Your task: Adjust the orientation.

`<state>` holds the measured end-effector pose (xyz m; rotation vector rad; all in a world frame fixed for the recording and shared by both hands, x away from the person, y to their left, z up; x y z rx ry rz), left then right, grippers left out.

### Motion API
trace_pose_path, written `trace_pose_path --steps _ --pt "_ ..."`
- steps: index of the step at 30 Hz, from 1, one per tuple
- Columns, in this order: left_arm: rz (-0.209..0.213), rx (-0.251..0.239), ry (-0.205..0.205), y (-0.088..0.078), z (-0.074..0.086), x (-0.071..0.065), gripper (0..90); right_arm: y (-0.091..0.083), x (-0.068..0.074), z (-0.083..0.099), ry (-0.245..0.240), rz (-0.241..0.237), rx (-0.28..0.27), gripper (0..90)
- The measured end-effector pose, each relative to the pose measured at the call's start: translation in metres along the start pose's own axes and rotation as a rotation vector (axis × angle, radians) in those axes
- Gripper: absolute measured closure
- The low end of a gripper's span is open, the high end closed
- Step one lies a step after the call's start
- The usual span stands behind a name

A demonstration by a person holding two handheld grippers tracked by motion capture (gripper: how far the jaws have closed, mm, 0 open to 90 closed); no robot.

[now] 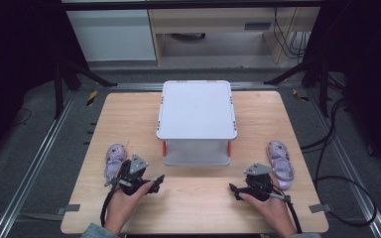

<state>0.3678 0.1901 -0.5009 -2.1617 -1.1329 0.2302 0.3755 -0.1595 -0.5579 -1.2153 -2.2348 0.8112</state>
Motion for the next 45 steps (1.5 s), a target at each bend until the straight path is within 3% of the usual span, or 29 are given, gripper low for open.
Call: trace_pose_path --steps 4,8,10,13,18,22,25,33,36,40,45 --pt "-0.071 -0.017 -0.022 -0.018 0.002 0.011 12.7 0.000 0.000 0.000 0.003 0.000 0.001 9.6" --pt "-0.148 -0.001 0.008 -0.033 0.007 0.019 18.5 0.000 0.000 0.000 0.004 0.000 0.001 9.6" --pt "-0.167 0.006 0.012 -0.037 0.011 0.022 26.0 0.000 0.000 0.000 0.004 0.001 0.001 9.7" --pt "-0.167 0.013 -0.007 -0.041 0.016 0.024 28.8 -0.001 0.000 0.001 0.005 0.002 0.001 9.6" --pt "-0.183 0.024 -0.003 -0.046 0.020 0.025 32.1 -0.001 0.000 0.001 0.004 0.001 0.001 9.7" --pt "-0.206 -0.030 -0.026 -0.055 0.019 0.029 32.6 -0.001 0.000 0.001 0.004 0.001 0.001 9.7" --pt "-0.221 -0.040 -0.032 -0.058 0.020 0.033 32.6 -0.001 0.000 0.001 0.004 0.001 0.001 9.7" --pt "-0.224 0.018 -0.063 -0.049 0.035 0.049 36.2 -0.001 0.000 0.001 0.004 0.000 0.001 9.7" --pt "-0.188 0.045 -0.083 -0.040 0.041 0.052 38.3 -0.001 0.000 0.001 0.004 0.000 0.001 9.7" --pt "-0.191 0.072 -0.083 -0.028 0.042 0.058 41.7 -0.001 0.000 0.001 0.004 0.000 0.001 9.6" --pt "-0.179 0.085 -0.096 -0.018 0.044 0.068 52.7 -0.001 0.000 0.001 0.003 0.000 0.001 9.6"
Point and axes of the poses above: each handheld gripper's, and its own axes: y roughly forward along the jaws, z roughly out of its underside, x roughly to its left, the point moved 6 cm from there along y, roughly forward along the jaws, and after that the axes turned 9 degrees about y, right-handed, at the moved point
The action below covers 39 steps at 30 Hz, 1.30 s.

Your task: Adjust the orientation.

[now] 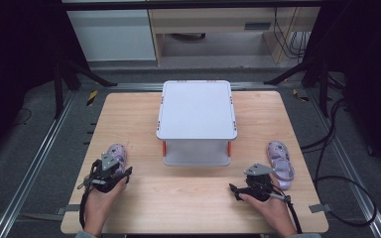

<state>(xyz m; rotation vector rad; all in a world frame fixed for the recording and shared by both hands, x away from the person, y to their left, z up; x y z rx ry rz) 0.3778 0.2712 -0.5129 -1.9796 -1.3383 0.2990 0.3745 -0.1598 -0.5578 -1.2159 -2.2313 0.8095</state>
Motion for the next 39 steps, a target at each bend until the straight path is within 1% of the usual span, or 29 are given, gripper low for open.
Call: trace_pose_path --steps 1,2,3,4,6,12,14,19,21,23,26,28,31,33,34,36,39 --pt "0.002 -0.006 -0.003 0.000 0.000 0.001 52.7 0.000 0.000 0.000 0.000 0.000 0.000 9.6" --pt "0.004 -0.012 -0.003 0.000 0.000 0.003 54.8 0.000 0.000 0.000 0.000 0.000 0.000 9.6" --pt "0.012 -0.018 -0.004 0.000 0.000 0.004 64.3 0.000 0.000 0.000 0.001 0.000 0.000 9.6" --pt "0.018 -0.021 -0.010 -0.001 0.000 0.004 64.3 0.000 0.000 0.000 0.001 0.000 0.000 9.6" --pt "0.033 -0.021 -0.021 -0.001 0.001 0.005 69.4 0.000 0.000 0.000 0.001 0.000 0.000 9.6" --pt "0.026 -0.008 -0.028 -0.007 0.004 0.012 80.7 0.000 0.000 0.000 0.001 0.000 0.000 9.6" --pt "0.021 -0.011 -0.041 -0.009 0.005 0.015 82.9 0.000 0.000 0.000 0.001 0.000 0.000 9.6" --pt "-0.010 -0.026 -0.032 -0.014 0.004 0.020 84.8 0.000 0.000 0.000 0.001 0.000 0.000 9.6" --pt "-0.014 -0.043 -0.037 -0.017 0.002 0.020 84.9 0.000 0.000 0.000 0.001 0.000 0.000 9.6" --pt "-0.008 -0.066 -0.041 -0.021 -0.001 0.018 85.1 0.000 0.000 0.000 0.001 0.000 0.000 9.6" --pt "0.001 -0.104 -0.036 -0.029 -0.005 0.013 85.3 0.000 0.000 0.000 0.001 0.000 0.000 9.6" --pt "0.023 -0.131 -0.035 -0.036 -0.008 0.006 85.4 0.000 0.000 0.000 0.001 0.000 0.000 9.6" --pt "0.058 -0.151 -0.008 -0.046 -0.010 -0.010 85.2 0.000 0.000 0.000 0.001 0.000 0.000 9.6" --pt "0.088 -0.162 0.015 -0.049 -0.012 -0.021 85.1 0.000 0.000 0.000 0.001 0.000 0.000 9.6" --pt "0.093 -0.164 0.018 -0.049 -0.013 -0.023 85.1 0.000 0.000 0.000 0.001 0.000 0.000 9.6" --pt "0.127 -0.180 0.028 -0.050 -0.018 -0.034 85.1 0.000 0.000 0.000 0.001 0.000 0.000 9.6" --pt "0.163 -0.196 0.062 -0.051 -0.024 -0.051 85.1 0.000 0.000 0.000 0.001 -0.001 0.000 9.6"
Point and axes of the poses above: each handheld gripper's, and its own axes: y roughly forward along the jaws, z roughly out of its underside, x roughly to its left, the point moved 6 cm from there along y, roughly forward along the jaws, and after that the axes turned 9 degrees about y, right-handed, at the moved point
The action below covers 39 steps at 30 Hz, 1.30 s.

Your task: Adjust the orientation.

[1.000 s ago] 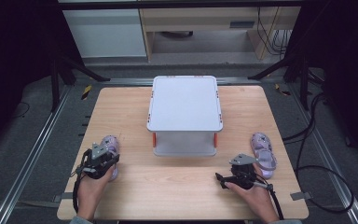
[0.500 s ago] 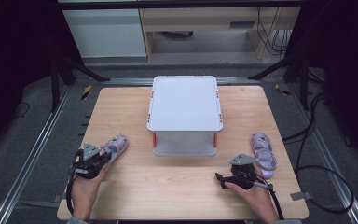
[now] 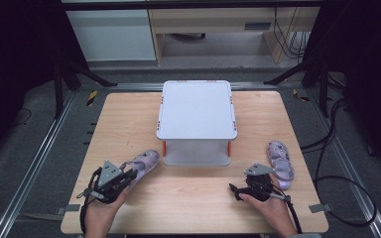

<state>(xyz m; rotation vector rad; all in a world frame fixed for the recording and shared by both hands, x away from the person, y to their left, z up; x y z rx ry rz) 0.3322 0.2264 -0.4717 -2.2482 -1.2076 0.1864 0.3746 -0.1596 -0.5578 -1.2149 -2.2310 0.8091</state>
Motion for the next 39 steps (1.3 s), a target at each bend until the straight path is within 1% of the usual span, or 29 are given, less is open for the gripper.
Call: trace_pose_path --steps 2,6,8,11,14,18,21,27,29,30,31,32,33,34,37,39 --pt "0.030 -0.011 0.010 0.003 -0.004 -0.011 85.1 0.000 0.000 0.000 0.000 0.000 0.000 9.6" --pt "0.089 -0.027 0.010 0.009 -0.009 -0.030 85.1 0.000 0.000 0.000 0.000 0.000 0.000 9.6" --pt "0.106 -0.032 0.024 0.012 -0.012 -0.039 85.1 0.000 0.000 0.000 -0.001 0.000 0.000 9.6" --pt "0.121 -0.036 0.040 0.014 -0.014 -0.048 85.1 0.000 0.000 0.000 0.000 0.000 0.000 9.6" --pt "0.140 -0.032 0.050 0.017 -0.014 -0.056 85.1 0.000 0.000 0.000 -0.001 0.000 0.000 9.6" --pt "0.177 -0.034 0.032 0.020 -0.013 -0.063 85.0 0.000 0.000 0.000 -0.001 0.000 0.000 9.6" --pt "0.191 -0.020 0.045 0.024 -0.010 -0.068 84.9 0.000 0.000 0.000 0.000 0.000 0.000 9.6" --pt "0.231 0.007 0.051 0.031 -0.004 -0.079 84.3 0.000 0.000 0.000 -0.001 0.000 0.000 9.6" --pt "0.227 0.026 0.077 0.031 -0.001 -0.082 83.6 0.000 0.000 0.000 -0.001 0.000 0.000 9.6" --pt "0.228 0.036 0.085 0.031 0.001 -0.083 82.4 0.000 0.000 0.000 -0.001 0.000 0.000 9.6" --pt "0.235 0.046 0.083 0.032 0.002 -0.085 80.7 0.000 0.000 0.000 -0.002 -0.001 0.000 9.6" --pt "0.243 0.050 0.080 0.032 0.004 -0.086 76.0 0.000 0.000 0.000 -0.003 -0.001 0.000 9.6" --pt "0.247 0.055 0.079 0.032 0.004 -0.088 76.0 0.000 0.000 0.000 -0.003 -0.001 0.000 9.6" --pt "0.245 0.050 0.079 0.031 0.004 -0.088 72.8 0.000 0.000 0.000 -0.002 -0.001 0.000 9.6" --pt "0.262 0.036 0.072 0.024 0.000 -0.086 59.9 0.000 0.000 0.000 -0.005 -0.002 0.000 9.6" --pt "0.272 0.025 0.060 0.019 0.000 -0.082 55.9 -0.001 0.000 0.001 -0.006 -0.003 0.000 9.6"
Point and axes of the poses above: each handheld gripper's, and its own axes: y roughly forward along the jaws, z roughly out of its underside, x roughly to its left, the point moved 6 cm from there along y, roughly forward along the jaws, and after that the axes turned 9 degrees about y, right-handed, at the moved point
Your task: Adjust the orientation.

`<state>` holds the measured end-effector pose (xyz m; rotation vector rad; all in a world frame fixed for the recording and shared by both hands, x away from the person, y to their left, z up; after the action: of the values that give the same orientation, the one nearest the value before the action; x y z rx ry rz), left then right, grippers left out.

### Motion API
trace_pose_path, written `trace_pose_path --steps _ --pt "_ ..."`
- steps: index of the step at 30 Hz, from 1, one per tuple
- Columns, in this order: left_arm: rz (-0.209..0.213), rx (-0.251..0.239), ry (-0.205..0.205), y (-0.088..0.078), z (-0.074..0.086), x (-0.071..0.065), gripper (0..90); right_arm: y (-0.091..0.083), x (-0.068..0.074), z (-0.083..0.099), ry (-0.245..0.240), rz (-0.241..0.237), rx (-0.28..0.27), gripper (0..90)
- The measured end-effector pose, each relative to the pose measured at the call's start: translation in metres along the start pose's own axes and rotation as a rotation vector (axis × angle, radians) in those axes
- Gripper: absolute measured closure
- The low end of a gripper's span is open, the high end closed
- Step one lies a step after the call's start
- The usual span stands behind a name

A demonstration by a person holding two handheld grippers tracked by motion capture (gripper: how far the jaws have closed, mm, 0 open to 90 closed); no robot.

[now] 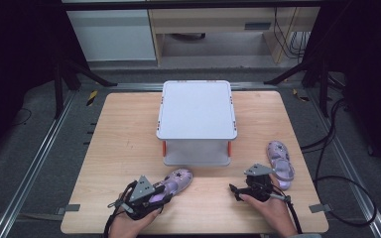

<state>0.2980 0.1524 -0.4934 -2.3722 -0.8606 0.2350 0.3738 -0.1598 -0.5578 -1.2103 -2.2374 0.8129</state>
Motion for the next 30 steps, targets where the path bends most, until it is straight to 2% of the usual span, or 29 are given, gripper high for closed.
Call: trace_pose_path --steps 3,5,7,9,11,14,18,23,27,30 --pt "0.000 -0.035 -0.024 -0.011 0.000 0.007 56.3 0.000 0.000 0.000 0.000 0.000 0.000 9.6" --pt "-0.029 -0.043 -0.029 -0.017 0.002 0.016 57.4 0.000 0.000 0.000 0.000 0.000 0.000 9.6" --pt "-0.069 -0.030 -0.035 -0.019 0.007 0.027 57.4 0.000 0.000 0.000 -0.001 0.000 0.000 9.6" --pt "-0.072 -0.017 -0.058 -0.016 0.012 0.035 56.3 0.000 0.000 0.000 -0.001 0.000 0.000 9.6" --pt "-0.051 -0.008 -0.071 -0.011 0.016 0.039 54.7 0.000 0.000 0.000 -0.001 0.000 0.000 9.6" --pt "-0.041 0.006 -0.056 -0.006 0.017 0.039 50.1 0.000 0.000 0.000 0.000 0.000 0.000 9.6" --pt "-0.052 0.030 -0.036 0.001 0.018 0.038 46.7 0.000 0.000 0.000 0.000 0.001 -0.001 9.5" --pt "-0.066 0.059 -0.030 0.009 0.020 0.043 46.7 0.000 0.000 0.000 0.005 0.000 0.001 9.2" --pt "-0.055 0.074 -0.034 0.014 0.022 0.044 49.4 0.000 0.001 0.000 0.007 0.000 0.001 9.1" --pt "-0.049 0.106 -0.023 0.021 0.025 0.044 53.5 0.000 0.001 0.000 0.008 0.000 0.001 9.1"
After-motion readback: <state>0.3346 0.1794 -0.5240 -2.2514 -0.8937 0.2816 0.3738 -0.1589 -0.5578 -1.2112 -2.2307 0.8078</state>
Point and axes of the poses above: each handheld gripper's, and its own axes: y roughly forward along the jaws, z roughly out of its underside, x roughly to its left, the point moved 6 cm from there along y, roughly forward along the jaws, and after that the axes turned 9 degrees about y, right-handed, at the moved point
